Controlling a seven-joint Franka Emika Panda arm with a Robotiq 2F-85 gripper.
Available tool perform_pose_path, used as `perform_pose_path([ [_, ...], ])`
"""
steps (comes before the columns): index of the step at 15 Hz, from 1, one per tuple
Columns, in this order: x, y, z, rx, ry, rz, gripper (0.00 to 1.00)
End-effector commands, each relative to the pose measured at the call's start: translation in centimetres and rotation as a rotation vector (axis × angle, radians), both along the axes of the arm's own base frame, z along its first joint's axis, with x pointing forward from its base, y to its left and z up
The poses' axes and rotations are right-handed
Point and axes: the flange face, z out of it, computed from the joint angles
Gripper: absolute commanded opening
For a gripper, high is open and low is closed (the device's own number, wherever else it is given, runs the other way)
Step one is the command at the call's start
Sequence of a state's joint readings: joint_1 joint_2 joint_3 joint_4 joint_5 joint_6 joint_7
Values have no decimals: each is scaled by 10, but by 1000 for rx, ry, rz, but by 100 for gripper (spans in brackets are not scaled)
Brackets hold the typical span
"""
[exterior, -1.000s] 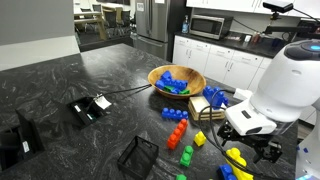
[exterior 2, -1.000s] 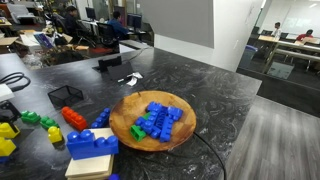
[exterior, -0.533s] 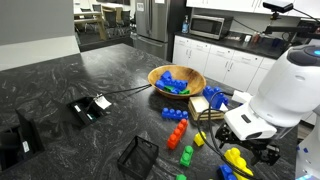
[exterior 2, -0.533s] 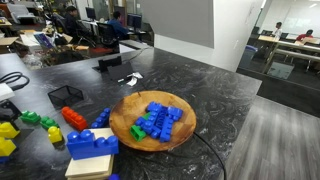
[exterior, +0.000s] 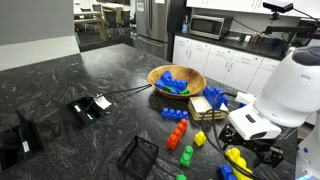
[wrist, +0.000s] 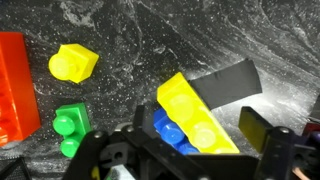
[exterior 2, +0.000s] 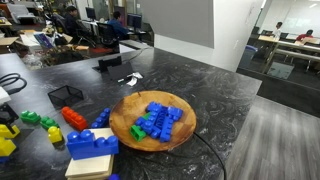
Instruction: Unstick the yellow Lego from the blue one and put it on the table
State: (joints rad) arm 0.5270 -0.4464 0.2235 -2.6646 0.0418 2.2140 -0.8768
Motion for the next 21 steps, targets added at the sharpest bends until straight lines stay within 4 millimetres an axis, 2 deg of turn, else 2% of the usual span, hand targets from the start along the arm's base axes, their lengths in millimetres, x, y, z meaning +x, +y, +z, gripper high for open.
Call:
perform_pose_path([
  [1, -9, -7, 0, 40, -14, -15, 94],
  [2, -10, -8, 0, 44, -14, -19, 89],
  [3, -11, -9, 0, 49, -15, -21, 69],
  [4, -11, -9, 0, 51, -17, -23, 65],
  [10, -3, -12, 4, 85, -49, -30, 22],
  [13, 2, -16, 5, 95, -47, -36, 6],
  [21, 5, -19, 9, 91, -54, -47, 7],
])
